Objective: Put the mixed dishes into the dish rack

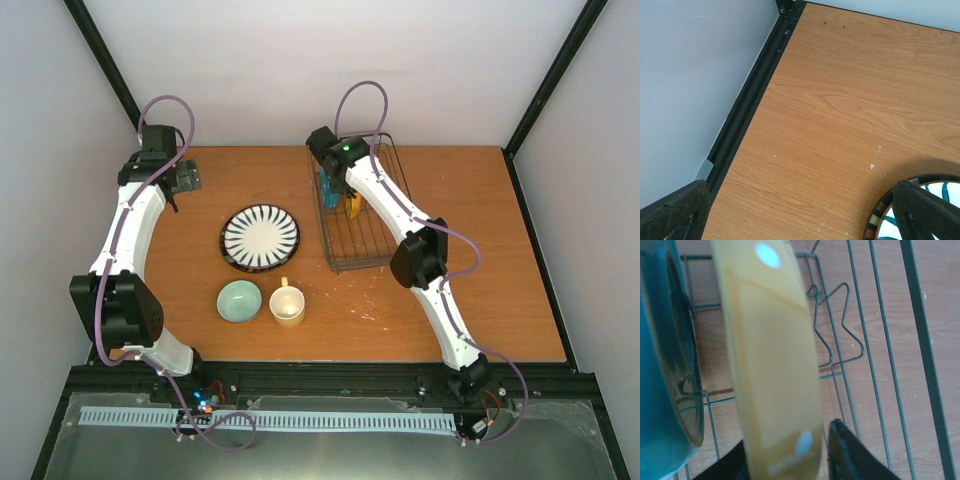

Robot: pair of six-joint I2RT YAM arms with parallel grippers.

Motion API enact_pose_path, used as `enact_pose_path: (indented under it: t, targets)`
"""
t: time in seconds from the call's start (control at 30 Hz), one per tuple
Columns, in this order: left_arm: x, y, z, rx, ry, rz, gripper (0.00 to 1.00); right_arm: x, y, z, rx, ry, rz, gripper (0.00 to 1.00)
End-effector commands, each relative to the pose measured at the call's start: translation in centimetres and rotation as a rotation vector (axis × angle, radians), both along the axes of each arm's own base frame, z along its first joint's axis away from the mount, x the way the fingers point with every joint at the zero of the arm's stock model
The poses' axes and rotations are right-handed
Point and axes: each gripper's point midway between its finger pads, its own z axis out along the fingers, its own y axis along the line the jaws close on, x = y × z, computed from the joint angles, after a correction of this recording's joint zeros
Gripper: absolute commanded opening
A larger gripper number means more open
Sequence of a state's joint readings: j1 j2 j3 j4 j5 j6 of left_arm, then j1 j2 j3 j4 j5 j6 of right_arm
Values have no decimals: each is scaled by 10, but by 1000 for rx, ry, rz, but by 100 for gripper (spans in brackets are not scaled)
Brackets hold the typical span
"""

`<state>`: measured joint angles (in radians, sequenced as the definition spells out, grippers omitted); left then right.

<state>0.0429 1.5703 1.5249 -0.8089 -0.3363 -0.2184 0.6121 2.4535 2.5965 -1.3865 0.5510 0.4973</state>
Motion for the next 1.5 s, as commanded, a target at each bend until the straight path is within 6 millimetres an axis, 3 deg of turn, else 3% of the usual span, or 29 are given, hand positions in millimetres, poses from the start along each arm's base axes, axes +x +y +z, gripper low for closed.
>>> enact_pose_path:
  t: [0.0,0.17,0.5,0.73,0.83,0.97,1.47]
  targets:
    - [3,-10,-11,-50,25,-35,100,-4,-9,2,-28,19,-2,36]
    - [3,-29,-31,-147,67,-94,100,-1,-14,18,-8,-21,-21,54]
    - [1,-78,-84,-394,187,-249,99,5,-34,94,89,-209,-81,59]
    - [-5,-91,-124,-484,282,-255,92,4,-72,159,139,-353,-139,61]
    - [-9,-92,-139,-500,315,-248,84,4,-82,177,151,-397,-143,61]
    - [-12,-94,-152,-518,343,-237,74,6,-85,184,158,-415,-133,61]
    - [-26,-103,-182,-595,397,-206,61,20,-93,175,179,-391,-105,61]
